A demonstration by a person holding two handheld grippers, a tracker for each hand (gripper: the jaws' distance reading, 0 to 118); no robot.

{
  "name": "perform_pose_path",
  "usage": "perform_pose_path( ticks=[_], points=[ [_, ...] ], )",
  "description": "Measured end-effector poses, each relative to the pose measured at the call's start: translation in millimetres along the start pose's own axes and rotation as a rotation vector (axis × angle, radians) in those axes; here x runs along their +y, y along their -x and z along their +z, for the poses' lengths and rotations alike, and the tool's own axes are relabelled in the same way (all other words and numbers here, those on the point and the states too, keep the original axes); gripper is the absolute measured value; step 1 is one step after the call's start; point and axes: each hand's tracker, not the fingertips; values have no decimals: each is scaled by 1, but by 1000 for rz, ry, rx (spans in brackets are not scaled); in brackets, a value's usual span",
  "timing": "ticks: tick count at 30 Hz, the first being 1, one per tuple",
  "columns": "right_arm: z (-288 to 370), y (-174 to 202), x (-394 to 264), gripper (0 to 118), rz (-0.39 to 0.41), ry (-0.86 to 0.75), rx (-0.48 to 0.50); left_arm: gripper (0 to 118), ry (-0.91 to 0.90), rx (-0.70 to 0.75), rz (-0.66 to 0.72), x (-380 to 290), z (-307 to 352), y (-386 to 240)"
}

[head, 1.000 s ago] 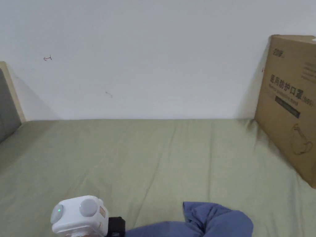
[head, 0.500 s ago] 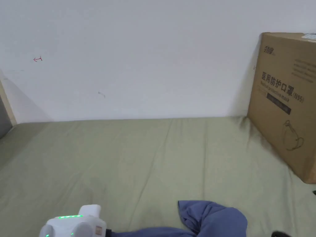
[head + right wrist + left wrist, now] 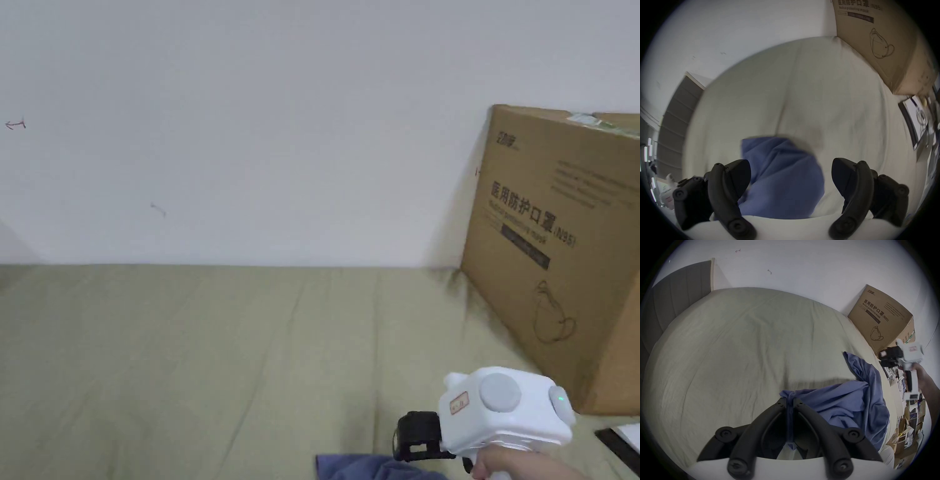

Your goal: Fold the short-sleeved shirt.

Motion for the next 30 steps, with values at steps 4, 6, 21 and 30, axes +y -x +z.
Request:
perform_pose_path(
  ticks=[4,6,21,30],
  points=[
    [-34,-4,-8,71,51,158,-88,5,43,9,-2,-9,-13,11],
    [-43,0,-8,41,120,233,-112,5,67,13,-10,-13,-19,14],
    [186,-56,-51,3,-22,-267,125,5,-82,40,-34,18,90,0],
    [380,-83,-88,3,1,-495,137,5,-362,20,-109,65,256,-43]
  ],
)
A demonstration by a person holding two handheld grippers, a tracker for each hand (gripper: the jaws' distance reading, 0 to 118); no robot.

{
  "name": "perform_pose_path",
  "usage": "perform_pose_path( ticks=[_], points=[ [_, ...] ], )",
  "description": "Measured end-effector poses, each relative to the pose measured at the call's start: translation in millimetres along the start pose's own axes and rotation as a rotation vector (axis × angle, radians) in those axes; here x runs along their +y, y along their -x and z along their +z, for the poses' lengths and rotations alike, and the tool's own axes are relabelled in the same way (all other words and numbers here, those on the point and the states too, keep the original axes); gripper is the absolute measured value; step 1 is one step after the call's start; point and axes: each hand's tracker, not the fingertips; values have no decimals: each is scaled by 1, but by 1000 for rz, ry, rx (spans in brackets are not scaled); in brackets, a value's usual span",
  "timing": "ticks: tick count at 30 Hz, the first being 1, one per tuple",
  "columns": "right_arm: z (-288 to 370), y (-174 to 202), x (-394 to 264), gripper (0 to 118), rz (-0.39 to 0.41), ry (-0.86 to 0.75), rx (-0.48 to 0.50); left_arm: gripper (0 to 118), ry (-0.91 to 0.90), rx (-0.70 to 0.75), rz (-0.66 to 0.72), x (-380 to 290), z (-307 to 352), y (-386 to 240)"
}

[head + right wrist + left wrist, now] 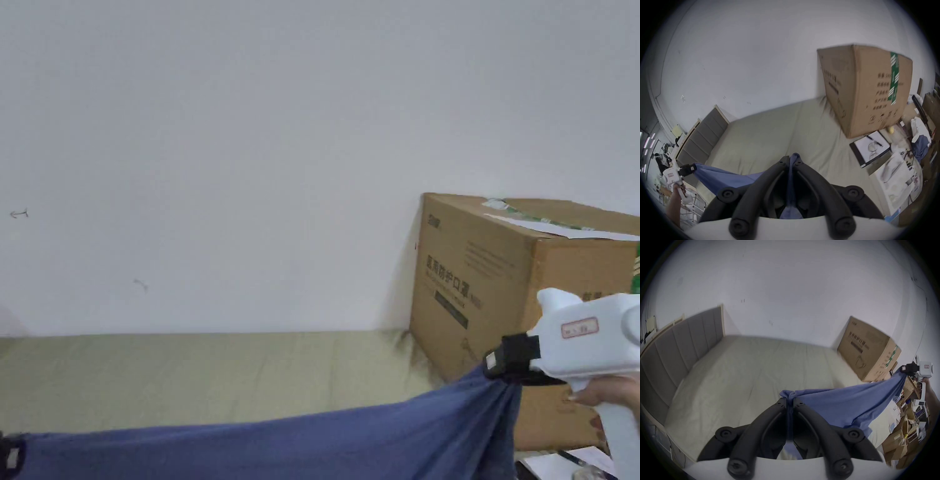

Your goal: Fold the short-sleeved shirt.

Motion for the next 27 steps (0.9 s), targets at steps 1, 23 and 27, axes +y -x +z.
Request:
perform_pose_path(
  ticks=[1,23,27],
  points=[
    [12,2,6,3,1,-21,-2,5,-13,-12,4,10,11,-4],
    [36,92,193,3,185,-353,-197,5,-279,17,24,231,8,-54],
    [0,101,223,3,199,-402,-208,5,-287,50,13,257,-36,-49]
  ],
)
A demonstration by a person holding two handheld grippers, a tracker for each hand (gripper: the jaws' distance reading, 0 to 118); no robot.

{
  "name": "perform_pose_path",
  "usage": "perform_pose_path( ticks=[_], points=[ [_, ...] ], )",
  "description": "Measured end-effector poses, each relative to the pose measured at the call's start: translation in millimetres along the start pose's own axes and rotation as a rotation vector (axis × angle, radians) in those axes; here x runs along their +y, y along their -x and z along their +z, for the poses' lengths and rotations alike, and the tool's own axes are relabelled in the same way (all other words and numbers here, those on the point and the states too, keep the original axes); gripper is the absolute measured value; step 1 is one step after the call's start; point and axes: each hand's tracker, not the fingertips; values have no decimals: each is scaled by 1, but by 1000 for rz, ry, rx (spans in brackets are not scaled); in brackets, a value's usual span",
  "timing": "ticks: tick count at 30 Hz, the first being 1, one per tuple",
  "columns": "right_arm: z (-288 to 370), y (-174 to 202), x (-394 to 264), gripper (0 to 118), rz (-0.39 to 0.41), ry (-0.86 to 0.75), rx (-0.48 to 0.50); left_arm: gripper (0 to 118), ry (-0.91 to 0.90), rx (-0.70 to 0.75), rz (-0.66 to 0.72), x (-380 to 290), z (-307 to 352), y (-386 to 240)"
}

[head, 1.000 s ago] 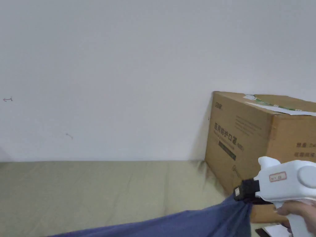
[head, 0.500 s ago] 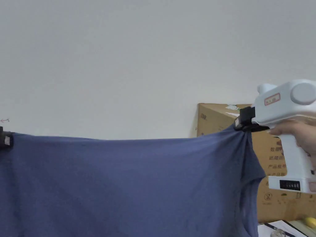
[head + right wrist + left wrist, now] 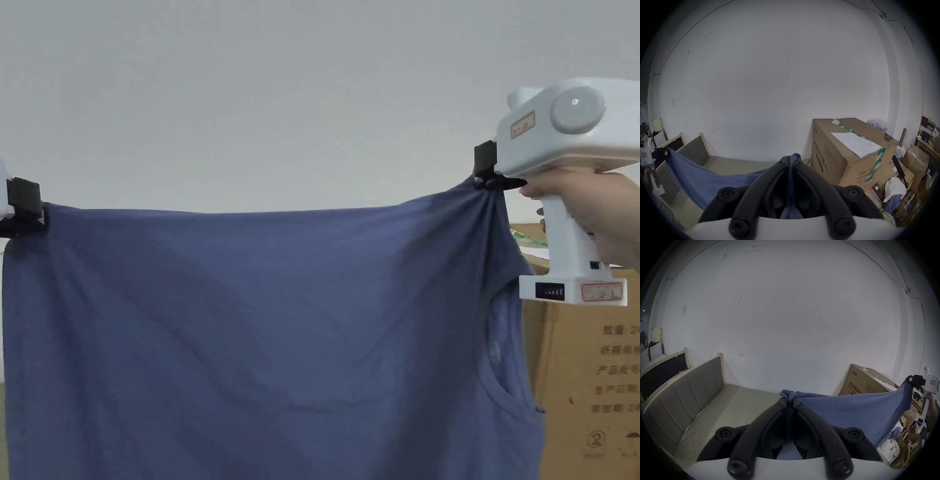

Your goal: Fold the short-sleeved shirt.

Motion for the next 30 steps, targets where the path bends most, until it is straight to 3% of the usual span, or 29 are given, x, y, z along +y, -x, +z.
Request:
perform_pose_path(
  ticks=[6,12,16,20,22,26,30],
  points=[
    [-57,14,5,3,-34,-111,-31,5,-55,33,14,8,-66,5],
    [-113,20,-53,3,5,-133,-68,5,-28,48,19,-41,-129,10],
    [-160,22,-155,3,23,57,-61,5,171,80,53,-129,-178,18],
    [-191,17,-309,3,-84,337,-25,5,396,38,71,-256,-201,22],
    [-188,13,-383,3,-112,490,-55,5,521,32,91,-322,-197,24],
    [-136,-7,-485,3,-115,644,-25,5,736,47,201,-420,-160,43],
    [-53,-33,-517,3,-92,727,33,5,754,17,181,-455,-94,59]
  ],
)
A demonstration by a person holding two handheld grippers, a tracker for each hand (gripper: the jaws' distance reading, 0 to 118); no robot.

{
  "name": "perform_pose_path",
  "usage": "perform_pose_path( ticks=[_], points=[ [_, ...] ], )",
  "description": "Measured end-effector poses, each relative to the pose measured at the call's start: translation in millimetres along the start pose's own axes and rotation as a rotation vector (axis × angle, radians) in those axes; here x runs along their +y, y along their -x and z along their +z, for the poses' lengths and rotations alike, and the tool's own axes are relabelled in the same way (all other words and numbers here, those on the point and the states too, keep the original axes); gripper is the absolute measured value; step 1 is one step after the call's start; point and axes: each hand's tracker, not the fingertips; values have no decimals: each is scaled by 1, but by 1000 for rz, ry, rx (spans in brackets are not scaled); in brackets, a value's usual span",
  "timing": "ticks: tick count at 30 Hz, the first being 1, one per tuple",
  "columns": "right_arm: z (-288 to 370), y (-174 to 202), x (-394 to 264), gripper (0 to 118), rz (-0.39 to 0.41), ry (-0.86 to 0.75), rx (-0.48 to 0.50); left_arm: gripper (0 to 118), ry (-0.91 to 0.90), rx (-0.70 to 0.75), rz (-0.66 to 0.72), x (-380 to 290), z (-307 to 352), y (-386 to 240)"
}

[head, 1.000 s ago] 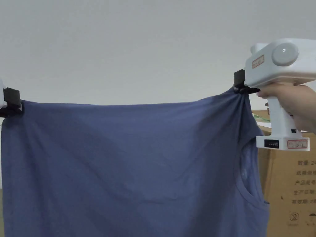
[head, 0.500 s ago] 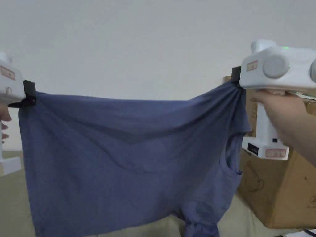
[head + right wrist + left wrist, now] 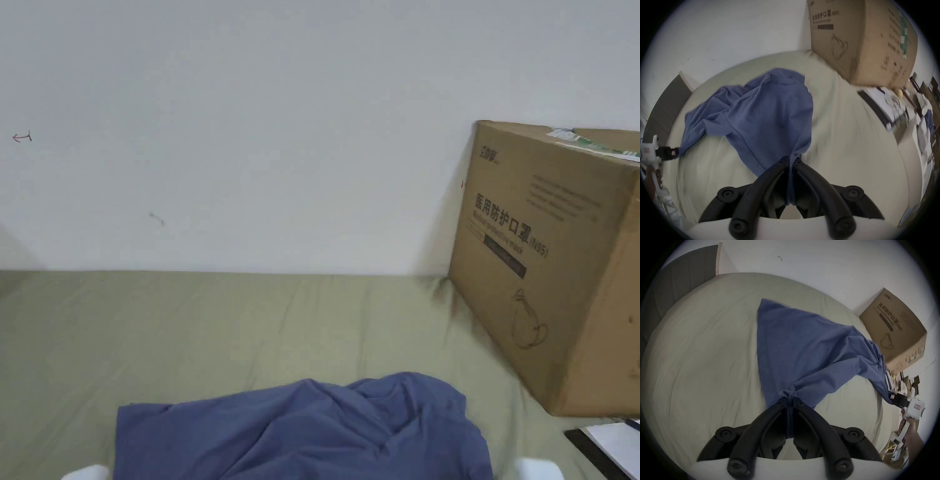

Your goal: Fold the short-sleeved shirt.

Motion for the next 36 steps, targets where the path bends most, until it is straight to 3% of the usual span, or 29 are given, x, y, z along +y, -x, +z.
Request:
perform_pose_path(
  ticks=[5,12,18,22,23,24,26,27,28,29,30,33,35,36],
  points=[
    [75,-34,-79,3,7,70,78,5,47,13,-134,-65,59,24],
    [124,-62,-162,3,32,157,0,5,114,39,-197,-144,106,58],
    [129,-57,-184,4,54,176,-50,5,109,16,-176,-176,123,61],
    [119,-43,-183,4,122,194,-104,5,107,58,-200,-177,117,53],
    [116,-41,-183,5,114,195,-111,5,120,73,-216,-177,112,52],
    [116,-40,-182,13,104,197,-119,7,133,105,-240,-176,110,49],
    [118,-44,-181,49,65,165,-152,23,135,219,-319,-179,112,38],
    [121,-45,-180,89,51,145,-171,48,130,270,-364,-181,113,33],
    [124,-47,-179,108,40,132,-171,73,112,293,-385,-183,115,31],
    [130,-49,-178,117,25,115,-154,97,76,301,-393,-184,120,31],
    [140,-50,-177,117,11,75,-139,112,30,272,-386,-185,127,30],
    [175,-37,-172,115,26,-68,-100,112,-122,108,-300,-185,161,22],
    [212,-18,-173,104,73,-253,-95,112,-215,2,-216,-187,190,14],
    [233,-6,-177,95,94,-406,-48,112,-284,-57,-182,-189,205,10]
  ],
)
